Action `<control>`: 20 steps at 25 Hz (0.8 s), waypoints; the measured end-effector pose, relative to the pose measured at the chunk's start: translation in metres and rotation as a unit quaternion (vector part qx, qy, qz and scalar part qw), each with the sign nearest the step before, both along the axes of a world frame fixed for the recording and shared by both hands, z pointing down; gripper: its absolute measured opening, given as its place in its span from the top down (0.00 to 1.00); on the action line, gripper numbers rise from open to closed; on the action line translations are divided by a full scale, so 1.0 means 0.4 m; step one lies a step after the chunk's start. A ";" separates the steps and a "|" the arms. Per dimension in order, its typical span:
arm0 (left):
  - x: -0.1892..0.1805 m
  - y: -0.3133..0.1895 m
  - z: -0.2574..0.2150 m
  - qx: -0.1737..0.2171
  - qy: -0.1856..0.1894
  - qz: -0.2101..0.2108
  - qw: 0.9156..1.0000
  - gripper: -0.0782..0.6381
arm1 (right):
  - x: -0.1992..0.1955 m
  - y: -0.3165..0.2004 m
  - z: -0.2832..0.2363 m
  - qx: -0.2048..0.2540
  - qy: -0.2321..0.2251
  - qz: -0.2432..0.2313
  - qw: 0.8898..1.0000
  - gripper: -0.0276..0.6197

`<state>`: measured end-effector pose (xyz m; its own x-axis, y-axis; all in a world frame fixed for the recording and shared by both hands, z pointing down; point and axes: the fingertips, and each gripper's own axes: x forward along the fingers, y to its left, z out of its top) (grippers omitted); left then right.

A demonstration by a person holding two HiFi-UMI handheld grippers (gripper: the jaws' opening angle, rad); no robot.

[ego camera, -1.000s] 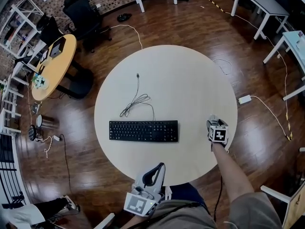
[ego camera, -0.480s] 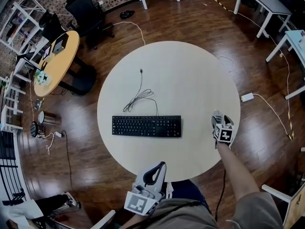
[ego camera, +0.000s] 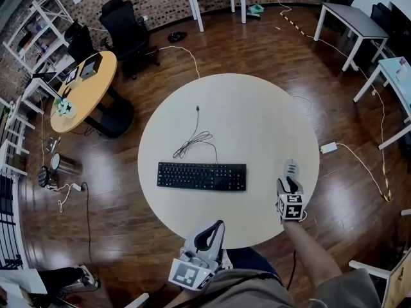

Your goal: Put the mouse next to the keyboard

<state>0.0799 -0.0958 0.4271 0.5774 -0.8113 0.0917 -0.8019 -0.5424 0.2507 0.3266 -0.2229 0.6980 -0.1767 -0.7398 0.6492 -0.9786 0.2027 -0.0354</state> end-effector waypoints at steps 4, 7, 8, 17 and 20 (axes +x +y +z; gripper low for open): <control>-0.050 0.010 -0.012 0.013 0.002 -0.012 1.000 0.89 | -0.081 0.056 -0.107 0.033 -0.010 -0.014 0.999 0.88; -0.090 0.029 -0.012 0.017 0.005 -0.020 1.000 0.89 | -0.107 0.113 -0.229 0.075 -0.021 0.004 0.997 0.95; -0.101 0.034 -0.011 0.017 0.007 -0.023 1.000 0.89 | -0.113 0.134 -0.263 0.086 -0.027 0.010 0.996 0.95; -0.136 0.044 -0.024 0.029 0.019 -0.017 0.999 0.89 | -0.160 0.232 -0.390 0.124 -0.018 -0.001 0.992 0.95; -0.153 0.048 -0.035 0.033 0.023 -0.017 0.999 0.89 | -0.180 0.236 -0.421 0.137 -0.019 -0.004 0.990 0.95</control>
<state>0.0188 -0.0766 0.4133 0.5516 -0.8340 0.0118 -0.8085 -0.5312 0.2532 0.2545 -0.1283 0.5295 -0.2048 -0.8853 0.4174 -0.9757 0.2184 -0.0154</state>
